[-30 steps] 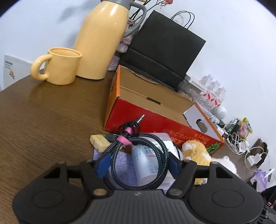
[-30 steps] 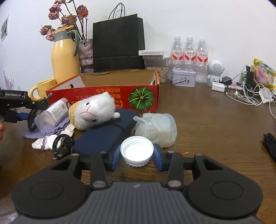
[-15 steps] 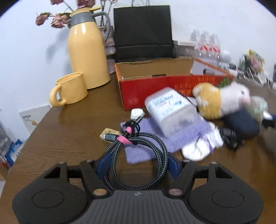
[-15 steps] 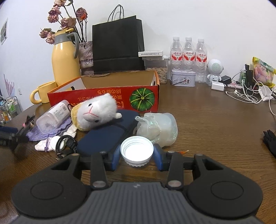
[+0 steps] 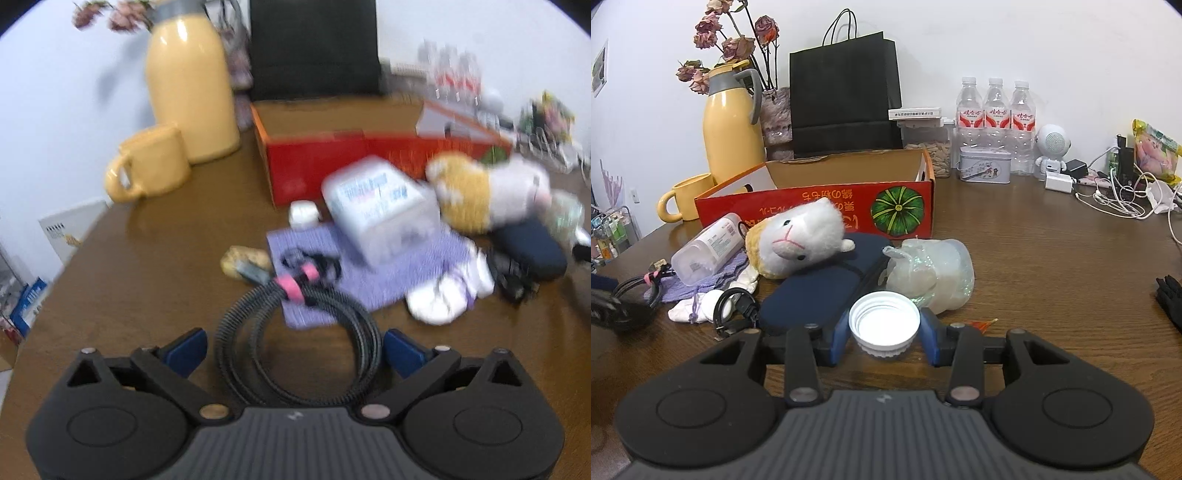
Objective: Organize objects
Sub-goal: 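Lift the black cable and white lid and carry them over the box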
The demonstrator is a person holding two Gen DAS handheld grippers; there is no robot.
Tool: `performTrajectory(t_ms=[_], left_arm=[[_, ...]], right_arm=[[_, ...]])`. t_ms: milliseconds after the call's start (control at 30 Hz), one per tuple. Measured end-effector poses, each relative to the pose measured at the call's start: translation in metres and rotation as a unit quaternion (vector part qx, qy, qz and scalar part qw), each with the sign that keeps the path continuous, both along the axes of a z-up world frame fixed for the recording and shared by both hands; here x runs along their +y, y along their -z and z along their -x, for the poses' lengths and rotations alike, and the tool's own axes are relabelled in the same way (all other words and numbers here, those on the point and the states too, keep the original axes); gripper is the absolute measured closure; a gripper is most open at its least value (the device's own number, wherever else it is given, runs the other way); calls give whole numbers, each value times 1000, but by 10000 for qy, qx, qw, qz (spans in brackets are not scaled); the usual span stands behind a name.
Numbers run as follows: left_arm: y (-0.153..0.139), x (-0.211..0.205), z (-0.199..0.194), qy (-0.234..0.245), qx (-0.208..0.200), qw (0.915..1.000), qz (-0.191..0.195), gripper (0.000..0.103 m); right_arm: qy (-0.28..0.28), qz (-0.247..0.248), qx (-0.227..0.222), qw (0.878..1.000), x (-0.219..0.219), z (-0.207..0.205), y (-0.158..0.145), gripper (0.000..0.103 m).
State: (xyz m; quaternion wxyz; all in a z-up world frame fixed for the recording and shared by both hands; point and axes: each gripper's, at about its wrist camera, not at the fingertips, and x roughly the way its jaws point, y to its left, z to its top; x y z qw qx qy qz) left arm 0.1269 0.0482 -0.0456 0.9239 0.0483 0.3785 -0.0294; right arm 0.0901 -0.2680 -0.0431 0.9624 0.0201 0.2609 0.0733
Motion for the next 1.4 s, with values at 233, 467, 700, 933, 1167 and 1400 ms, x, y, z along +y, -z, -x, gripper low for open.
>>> performTrajectory(t_ms=[233, 467, 700, 933, 1167, 1400], left_arm=[[-4, 9, 7, -149, -64, 9993, 334, 17], [-35, 11, 24, -199, -601, 9971, 427, 18], [-77, -5, 18, -51, -1169, 9916, 558, 18], [-100, -36, -12, 97, -1517, 9861, 675, 18], [-111, -57, -56, 32, -1612, 9843, 718, 18], [-111, -63, -110, -224, -1621, 9838, 731, 18]], right_arm=[[-120, 124, -137, 9998, 10, 13, -2, 62], [-291, 153, -360, 9988, 19, 24, -15, 62], [-388, 189, -691, 9967, 31, 13, -45, 62], [-503, 117, -1077, 9928, 45, -20, -77, 62], [-504, -64, -1149, 9921, 55, -66, -89, 62], [-466, -76, -985, 9940, 62, -119, -90, 62]])
